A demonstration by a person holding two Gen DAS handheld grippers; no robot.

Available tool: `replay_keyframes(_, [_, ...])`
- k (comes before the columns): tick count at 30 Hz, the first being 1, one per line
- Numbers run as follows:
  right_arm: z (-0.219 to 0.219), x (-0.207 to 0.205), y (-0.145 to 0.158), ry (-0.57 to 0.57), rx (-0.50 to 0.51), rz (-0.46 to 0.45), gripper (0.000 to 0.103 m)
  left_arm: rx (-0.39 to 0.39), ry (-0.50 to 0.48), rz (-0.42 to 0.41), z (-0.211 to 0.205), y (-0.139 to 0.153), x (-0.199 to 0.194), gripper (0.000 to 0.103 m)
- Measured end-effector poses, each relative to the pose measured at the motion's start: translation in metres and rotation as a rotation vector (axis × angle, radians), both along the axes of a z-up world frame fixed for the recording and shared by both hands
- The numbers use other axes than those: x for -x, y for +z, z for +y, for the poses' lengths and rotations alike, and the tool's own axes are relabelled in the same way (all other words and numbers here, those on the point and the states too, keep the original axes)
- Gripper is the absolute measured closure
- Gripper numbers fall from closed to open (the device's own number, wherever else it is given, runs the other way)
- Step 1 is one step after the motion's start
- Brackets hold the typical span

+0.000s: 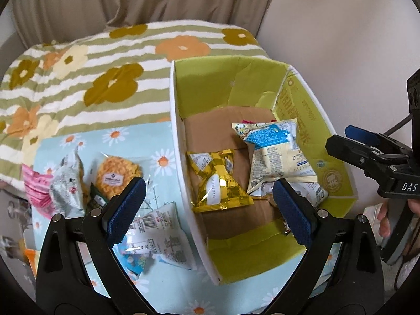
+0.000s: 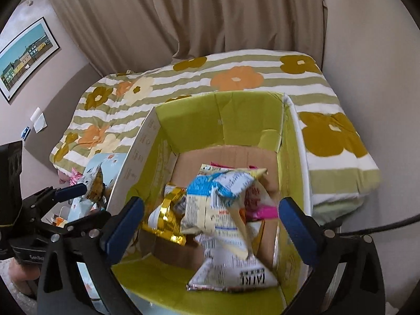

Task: Organize snacks
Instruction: 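Carry both packets into the cardboard box and open both tools, then move both tools back over the remaining snacks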

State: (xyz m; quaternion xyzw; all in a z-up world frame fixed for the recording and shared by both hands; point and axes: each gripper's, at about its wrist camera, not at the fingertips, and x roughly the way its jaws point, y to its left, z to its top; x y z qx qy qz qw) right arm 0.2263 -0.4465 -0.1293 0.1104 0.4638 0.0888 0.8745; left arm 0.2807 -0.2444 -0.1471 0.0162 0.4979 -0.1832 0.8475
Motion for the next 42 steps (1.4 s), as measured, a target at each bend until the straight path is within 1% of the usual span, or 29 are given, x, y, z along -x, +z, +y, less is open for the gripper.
replay_keyframes(6, [-0.002,0.018,0.023,-0.015,0.004,-0.063,0.001,0.015,0.022,-0.052,0.005,0.022,0.019,0.006])
replay_keyframes(10, [0.002,0.027,0.037,-0.005,0.010,-0.098,0.001,0.031,0.052,-0.074,0.014,0.035,0.036,0.006])
replay_keyframes(17, [0.020,0.042,0.050,0.063,0.002,-0.150,0.001,-0.010,0.129,-0.116,0.039,0.050,0.067,0.006])
replay_keyframes(24, [0.050,0.051,0.062,0.128,-0.008,-0.190,0.001,-0.014,0.229,-0.141,0.089,0.063,0.093,0.006])
replay_keyframes(29, [0.086,0.055,0.067,0.162,0.021,-0.218,0.001,-0.031,0.275,-0.150,0.128,0.065,0.107,0.006])
replay_keyframes(35, [0.134,0.056,0.060,0.180,-0.013,-0.219,0.001,-0.049,0.304,-0.134,0.185,0.056,0.120,0.006])
replay_keyframes(39, [0.168,0.054,0.052,0.184,-0.049,-0.195,0.001,-0.058,0.306,-0.101,0.229,0.046,0.125,0.006])
replay_keyframes(42, [0.197,0.053,0.043,0.183,-0.062,-0.170,0.001,-0.050,0.308,-0.075,0.258,0.038,0.127,0.006])
